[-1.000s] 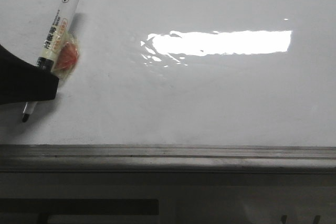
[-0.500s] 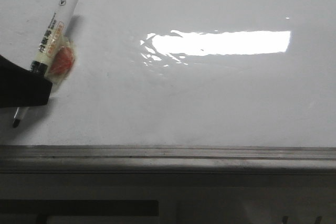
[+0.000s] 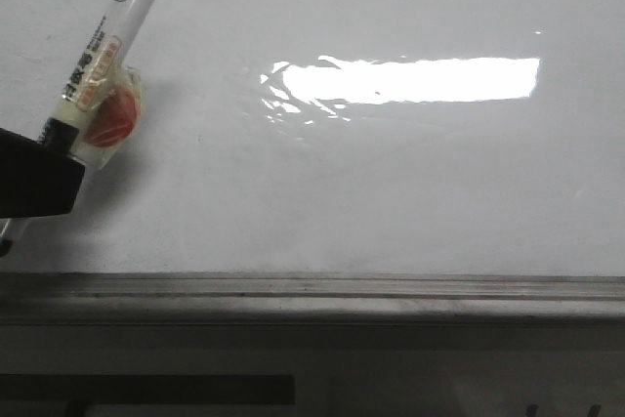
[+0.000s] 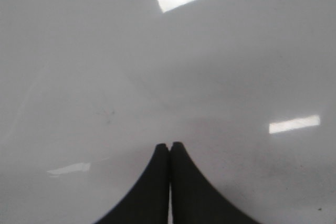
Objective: Write number 6 on whiteboard
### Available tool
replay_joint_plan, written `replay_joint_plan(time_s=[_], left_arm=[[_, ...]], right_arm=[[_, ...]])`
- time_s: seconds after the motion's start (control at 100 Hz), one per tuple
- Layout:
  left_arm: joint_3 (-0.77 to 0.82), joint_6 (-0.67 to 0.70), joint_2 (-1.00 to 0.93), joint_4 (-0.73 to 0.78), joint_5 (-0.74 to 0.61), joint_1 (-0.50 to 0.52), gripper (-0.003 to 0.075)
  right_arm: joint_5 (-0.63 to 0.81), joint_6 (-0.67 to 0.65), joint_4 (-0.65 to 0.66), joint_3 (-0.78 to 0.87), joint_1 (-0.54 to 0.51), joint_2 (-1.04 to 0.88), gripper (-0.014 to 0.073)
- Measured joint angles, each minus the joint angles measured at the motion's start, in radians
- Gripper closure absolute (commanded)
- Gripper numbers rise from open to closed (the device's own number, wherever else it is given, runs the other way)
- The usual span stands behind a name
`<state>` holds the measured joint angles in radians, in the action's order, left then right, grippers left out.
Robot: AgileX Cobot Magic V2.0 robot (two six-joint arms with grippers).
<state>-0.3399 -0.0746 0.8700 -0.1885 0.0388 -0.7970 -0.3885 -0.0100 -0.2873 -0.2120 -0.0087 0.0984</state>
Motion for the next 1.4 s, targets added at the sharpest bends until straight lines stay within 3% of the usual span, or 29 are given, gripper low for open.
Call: replay_joint_plan(time_s=[0.26,0.62,1.08,1.17,1.34,1.4], left_arm=[[0.0,0.0,-0.002,0.05,0.01,-0.029,0.0739],[0.0,0.0,-0.002,0.188,0.016,-0.155,0.0739],[-0.017,0.0,-0.002,0.286,0.027,-0.167,0.0739],[-0.017,0.0,-0.002,0.307,0.027,-0.167,0.0739],[-0.017,0.0,-0.002,0.327,0.027,-0.167,0.0739],[-0.017,0.0,-0.002,0.332,0.027,-0.169,0.0739]], right_arm=[[-0.059,0.221,-0.083,-0.028,0.113,0.0,0.0665],[-0.081,0.491,-0.243,-0.044,0.255,0.033,0.0665],[-0.198,0.639,-0.359,-0.319,0.366,0.498,0.0662],[-0.2,0.719,-0.42,-0.353,0.422,0.576,0.0601],[-0.2,0.843,-0.484,-0.4,0.525,0.689,0.0352],[-0.2,0.856,-0.503,-0.411,0.549,0.723,0.03]])
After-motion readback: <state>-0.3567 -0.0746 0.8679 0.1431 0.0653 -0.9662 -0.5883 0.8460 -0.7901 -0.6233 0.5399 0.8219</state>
